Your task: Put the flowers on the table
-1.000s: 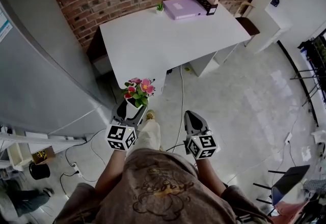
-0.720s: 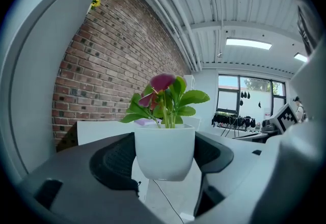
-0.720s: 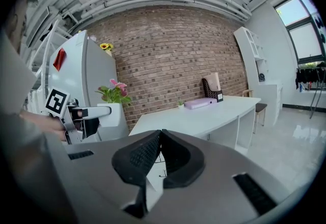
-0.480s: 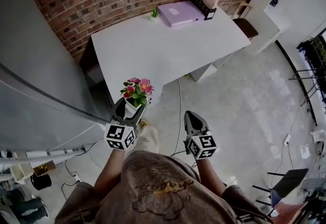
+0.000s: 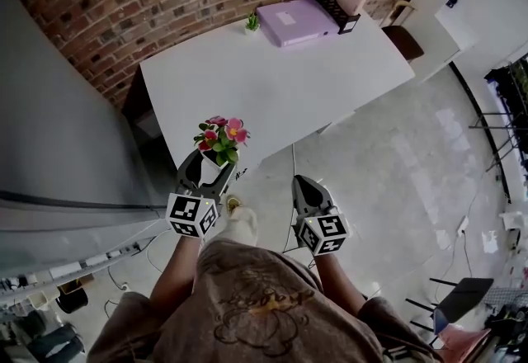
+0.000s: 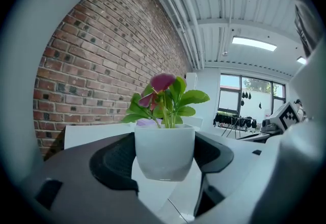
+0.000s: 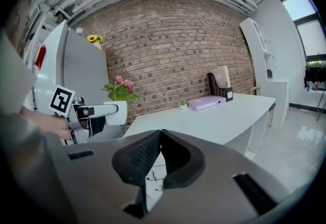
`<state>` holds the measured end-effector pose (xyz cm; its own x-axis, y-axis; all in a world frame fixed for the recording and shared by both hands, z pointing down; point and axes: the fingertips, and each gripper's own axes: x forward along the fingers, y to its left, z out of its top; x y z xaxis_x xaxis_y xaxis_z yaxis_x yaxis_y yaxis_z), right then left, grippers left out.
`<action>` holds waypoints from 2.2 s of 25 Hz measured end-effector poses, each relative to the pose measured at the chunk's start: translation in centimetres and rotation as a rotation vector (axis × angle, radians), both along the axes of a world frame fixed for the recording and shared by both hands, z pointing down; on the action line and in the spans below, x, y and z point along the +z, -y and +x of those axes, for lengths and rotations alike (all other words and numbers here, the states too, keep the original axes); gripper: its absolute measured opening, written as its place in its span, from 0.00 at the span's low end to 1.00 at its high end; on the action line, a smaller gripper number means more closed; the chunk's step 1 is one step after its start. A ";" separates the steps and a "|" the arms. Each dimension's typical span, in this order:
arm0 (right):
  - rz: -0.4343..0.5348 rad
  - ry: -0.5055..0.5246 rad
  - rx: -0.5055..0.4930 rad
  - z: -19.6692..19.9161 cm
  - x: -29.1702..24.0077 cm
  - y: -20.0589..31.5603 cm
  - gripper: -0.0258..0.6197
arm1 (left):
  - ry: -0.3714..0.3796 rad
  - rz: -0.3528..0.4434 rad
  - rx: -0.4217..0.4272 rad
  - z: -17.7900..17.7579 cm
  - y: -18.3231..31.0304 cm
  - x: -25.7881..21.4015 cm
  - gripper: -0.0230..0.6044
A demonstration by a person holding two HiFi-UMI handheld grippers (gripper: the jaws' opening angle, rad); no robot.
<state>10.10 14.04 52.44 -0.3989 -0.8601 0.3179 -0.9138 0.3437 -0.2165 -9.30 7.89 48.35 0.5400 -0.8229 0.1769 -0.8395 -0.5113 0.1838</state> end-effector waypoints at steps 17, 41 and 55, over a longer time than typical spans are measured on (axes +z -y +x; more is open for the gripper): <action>0.014 -0.005 -0.047 -3.9 -1.3 12.5 0.04 | -0.004 0.012 -0.023 -3.3 11.7 -0.8 0.60; 0.020 0.032 -0.128 -3.8 -2.1 22.6 0.04 | 0.045 0.000 -0.071 -3.1 21.3 1.3 0.60; -0.029 0.012 -0.087 0.0 -0.3 25.6 0.04 | 0.106 -0.034 -0.068 -0.3 28.7 7.0 0.60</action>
